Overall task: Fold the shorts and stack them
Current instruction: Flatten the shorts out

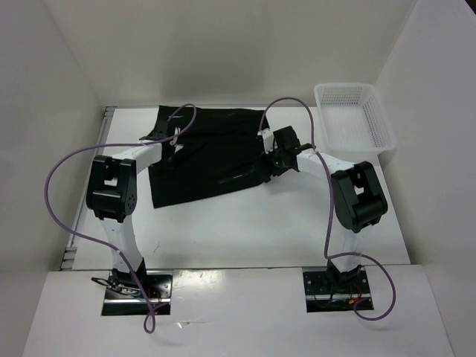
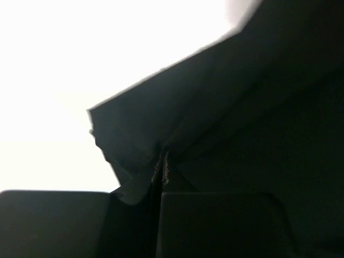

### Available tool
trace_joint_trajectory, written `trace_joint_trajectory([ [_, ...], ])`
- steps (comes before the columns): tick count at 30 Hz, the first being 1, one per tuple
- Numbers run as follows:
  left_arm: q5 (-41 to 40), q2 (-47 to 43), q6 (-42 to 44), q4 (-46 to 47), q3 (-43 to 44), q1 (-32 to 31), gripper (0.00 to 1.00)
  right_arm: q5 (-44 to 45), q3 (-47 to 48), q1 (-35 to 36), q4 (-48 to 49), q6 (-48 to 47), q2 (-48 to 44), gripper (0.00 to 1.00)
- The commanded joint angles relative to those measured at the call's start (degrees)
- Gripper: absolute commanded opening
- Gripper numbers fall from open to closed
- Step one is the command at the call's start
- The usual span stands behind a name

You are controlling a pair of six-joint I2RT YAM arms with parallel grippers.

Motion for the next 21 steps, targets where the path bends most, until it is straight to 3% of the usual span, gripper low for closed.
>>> trace_joint_trajectory([
  [1, -1.32, 1.13, 0.12, -0.88, 5.04, 1.79, 0.00, 6.45, 2.65, -0.57, 4.85, 5.02, 2.51, 0.89],
  [2, -1.32, 1.13, 0.12, -1.50, 6.18, 1.79, 0.00, 9.87, 3.44, -0.57, 5.38, 6.95, 3.04, 0.87],
  [8, 0.26, 2.19, 0.12, -5.10, 14.44, 2.41, 0.00, 9.20, 6.52, -0.57, 5.39, 10.65, 7.25, 0.75],
  [12, 0.26, 5.86, 0.12, -4.58, 17.08, 4.25, 0.00, 12.19, 8.36, -0.57, 5.39, 11.72, 9.80, 0.43],
  [13, 0.26, 6.66, 0.12, -4.06, 18.57, 4.95, 0.00, 12.19, 8.37, -0.57, 5.39, 11.20, 9.81, 0.29],
  [16, 0.26, 10.09, 0.12, -4.05, 21.91, 8.20, 0.00, 13.68, 8.37, -0.57, 5.39, 9.97, 9.81, 0.12],
  [19, 0.88, 13.43, 0.12, -4.05, 25.52, 10.05, 0.01, 12.55, 7.32, -0.57, 4.77, 8.38, 9.81, 0.12],
  [21, 0.88, 14.84, 0.12, -4.05, 25.52, 10.06, 0.14, 10.18, 6.71, -0.57, 3.55, 6.98, 9.29, 0.15],
])
